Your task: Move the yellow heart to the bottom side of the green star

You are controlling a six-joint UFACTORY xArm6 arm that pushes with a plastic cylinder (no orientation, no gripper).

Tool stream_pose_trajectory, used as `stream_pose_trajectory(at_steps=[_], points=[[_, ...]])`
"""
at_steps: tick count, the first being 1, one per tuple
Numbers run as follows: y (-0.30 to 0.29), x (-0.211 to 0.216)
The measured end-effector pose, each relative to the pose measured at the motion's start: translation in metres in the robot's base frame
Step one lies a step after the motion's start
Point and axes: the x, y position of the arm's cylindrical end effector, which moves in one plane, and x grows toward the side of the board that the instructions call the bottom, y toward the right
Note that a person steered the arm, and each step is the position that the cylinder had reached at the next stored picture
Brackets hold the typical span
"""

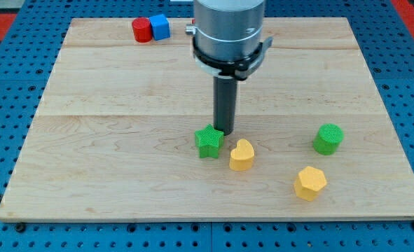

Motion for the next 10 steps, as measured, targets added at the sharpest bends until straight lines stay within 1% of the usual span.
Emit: stream_pose_trajectory(at_steps=[1,2,3,4,5,6,7,8,9,10], points=[[0.054,-0.028],[0.060,0.023],[-0.004,0.038],[-0.010,0.058],[-0.003,0.047],[0.032,0.057],[0.028,0.071],[-0.008,0.072],[-0.008,0.073],[0.005,0.117]])
